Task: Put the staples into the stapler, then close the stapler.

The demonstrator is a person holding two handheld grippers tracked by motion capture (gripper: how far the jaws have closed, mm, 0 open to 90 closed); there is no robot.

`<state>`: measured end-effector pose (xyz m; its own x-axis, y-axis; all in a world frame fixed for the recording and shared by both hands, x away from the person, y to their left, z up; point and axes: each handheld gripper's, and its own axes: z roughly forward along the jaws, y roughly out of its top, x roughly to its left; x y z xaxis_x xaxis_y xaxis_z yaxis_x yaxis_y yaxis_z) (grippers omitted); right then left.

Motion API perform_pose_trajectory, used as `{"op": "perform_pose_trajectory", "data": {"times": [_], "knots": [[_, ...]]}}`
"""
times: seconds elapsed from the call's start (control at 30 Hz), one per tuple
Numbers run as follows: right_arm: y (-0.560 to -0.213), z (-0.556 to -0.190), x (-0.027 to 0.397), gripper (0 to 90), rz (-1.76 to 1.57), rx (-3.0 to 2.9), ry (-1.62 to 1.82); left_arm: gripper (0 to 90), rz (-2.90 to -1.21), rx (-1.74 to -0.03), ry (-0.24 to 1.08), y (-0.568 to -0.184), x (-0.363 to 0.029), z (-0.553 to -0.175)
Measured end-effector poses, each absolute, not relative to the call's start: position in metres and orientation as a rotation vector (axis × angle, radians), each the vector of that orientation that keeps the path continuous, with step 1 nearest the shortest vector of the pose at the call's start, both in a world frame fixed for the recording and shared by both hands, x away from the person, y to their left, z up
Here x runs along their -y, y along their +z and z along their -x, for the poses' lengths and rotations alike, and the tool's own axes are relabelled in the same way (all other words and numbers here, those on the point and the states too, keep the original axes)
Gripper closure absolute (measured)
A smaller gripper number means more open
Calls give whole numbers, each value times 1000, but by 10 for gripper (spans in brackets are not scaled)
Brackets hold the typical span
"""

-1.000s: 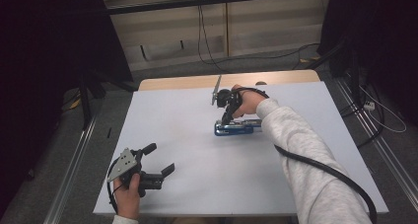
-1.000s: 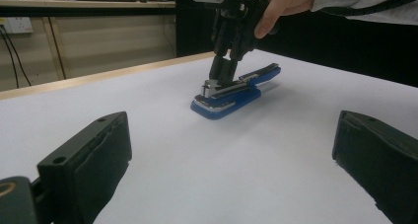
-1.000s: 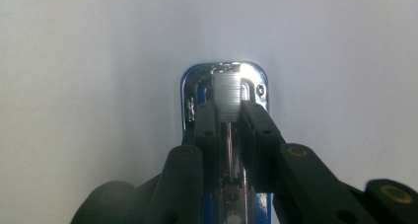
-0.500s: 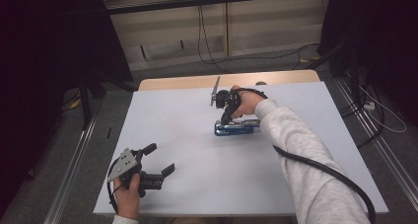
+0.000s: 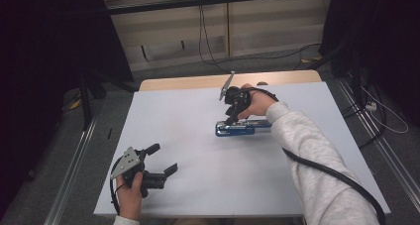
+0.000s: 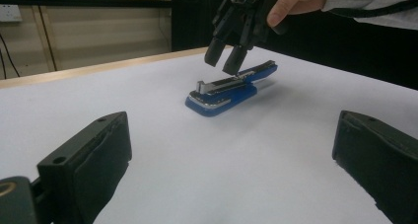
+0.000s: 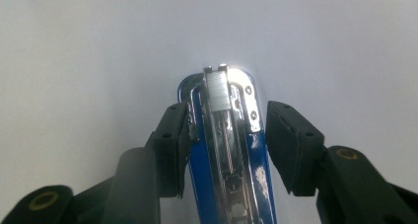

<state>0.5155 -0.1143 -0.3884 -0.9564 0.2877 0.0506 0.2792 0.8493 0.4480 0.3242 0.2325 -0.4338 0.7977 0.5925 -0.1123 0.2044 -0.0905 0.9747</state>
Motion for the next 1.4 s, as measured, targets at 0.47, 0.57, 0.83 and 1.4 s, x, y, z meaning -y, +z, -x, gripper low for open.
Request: {"op": "perform_pose_trajectory", "data": {"times": [0.47,0.57,0.83,1.4], "knots": [[-392,-504,154,239,-654,-2882,852,16,-1719,-643,313,-433,-223,-333],[-392,-501,160,206,-705,-2871,860,16,-1724,-649,303,-434,-222,-334],[-393,-492,173,158,-751,-2832,879,16,-1734,-658,306,-433,-218,-338],[-405,-472,212,135,-866,-2741,935,18,-1771,-691,284,-433,-194,-358]]}}
